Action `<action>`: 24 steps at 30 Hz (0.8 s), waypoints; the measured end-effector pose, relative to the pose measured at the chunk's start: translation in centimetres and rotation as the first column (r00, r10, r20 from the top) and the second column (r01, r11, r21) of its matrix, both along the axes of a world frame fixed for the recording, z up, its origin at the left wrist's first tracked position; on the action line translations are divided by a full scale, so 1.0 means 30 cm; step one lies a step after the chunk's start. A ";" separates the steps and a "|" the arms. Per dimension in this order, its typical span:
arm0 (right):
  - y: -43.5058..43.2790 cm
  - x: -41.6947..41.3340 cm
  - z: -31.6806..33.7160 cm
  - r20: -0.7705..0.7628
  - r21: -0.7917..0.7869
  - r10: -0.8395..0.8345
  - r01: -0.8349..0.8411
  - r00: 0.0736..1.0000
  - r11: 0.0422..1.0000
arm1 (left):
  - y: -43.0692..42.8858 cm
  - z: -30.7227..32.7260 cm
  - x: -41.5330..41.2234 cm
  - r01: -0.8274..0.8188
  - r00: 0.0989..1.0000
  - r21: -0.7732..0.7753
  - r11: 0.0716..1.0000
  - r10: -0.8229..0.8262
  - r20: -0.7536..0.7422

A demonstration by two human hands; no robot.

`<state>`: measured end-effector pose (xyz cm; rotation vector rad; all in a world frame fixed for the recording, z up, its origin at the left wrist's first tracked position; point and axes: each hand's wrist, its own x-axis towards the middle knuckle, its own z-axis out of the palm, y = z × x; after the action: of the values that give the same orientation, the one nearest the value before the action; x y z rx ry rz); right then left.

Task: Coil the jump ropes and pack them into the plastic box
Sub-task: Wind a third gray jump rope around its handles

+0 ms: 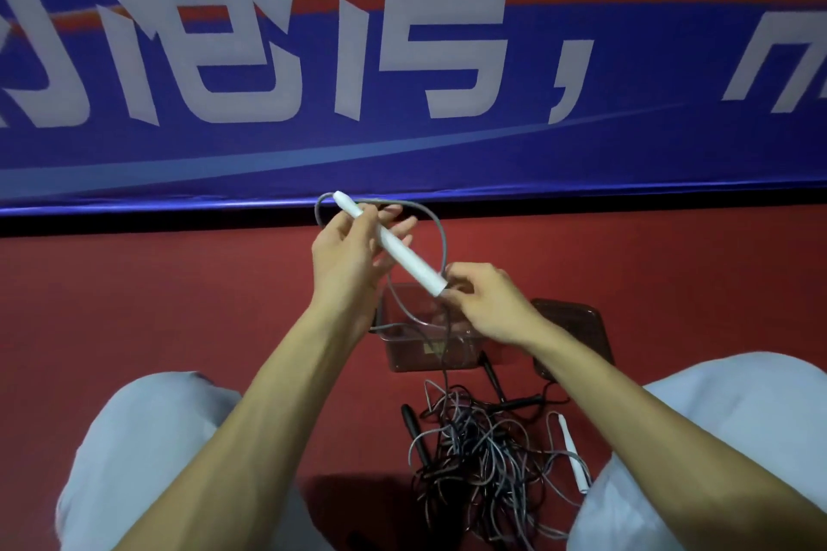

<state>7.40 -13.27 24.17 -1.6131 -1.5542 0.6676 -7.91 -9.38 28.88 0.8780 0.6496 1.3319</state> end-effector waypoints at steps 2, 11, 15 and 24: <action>-0.002 -0.001 0.013 -0.114 0.020 -0.029 0.032 0.993 0.999 | -0.003 -0.017 0.004 0.003 0.984 0.063 0.998 0.008 -0.179; -0.013 0.034 0.080 -0.480 0.140 -0.084 0.171 0.873 0.975 | 0.005 -0.101 0.021 0.280 0.612 0.281 0.918 0.055 -0.789; -0.027 0.044 0.121 -0.608 0.204 -0.039 0.203 0.793 0.958 | -0.017 -0.109 0.037 0.418 0.548 0.207 0.884 -0.063 -0.834; -0.037 0.073 0.157 -0.841 0.183 0.041 0.213 0.539 0.960 | -0.038 -0.123 0.069 0.417 0.602 0.186 0.889 -0.117 -0.790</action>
<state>9.60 -14.39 28.87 -0.8890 -0.7645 0.9485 -5.85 -10.52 25.20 1.8247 0.8817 0.7452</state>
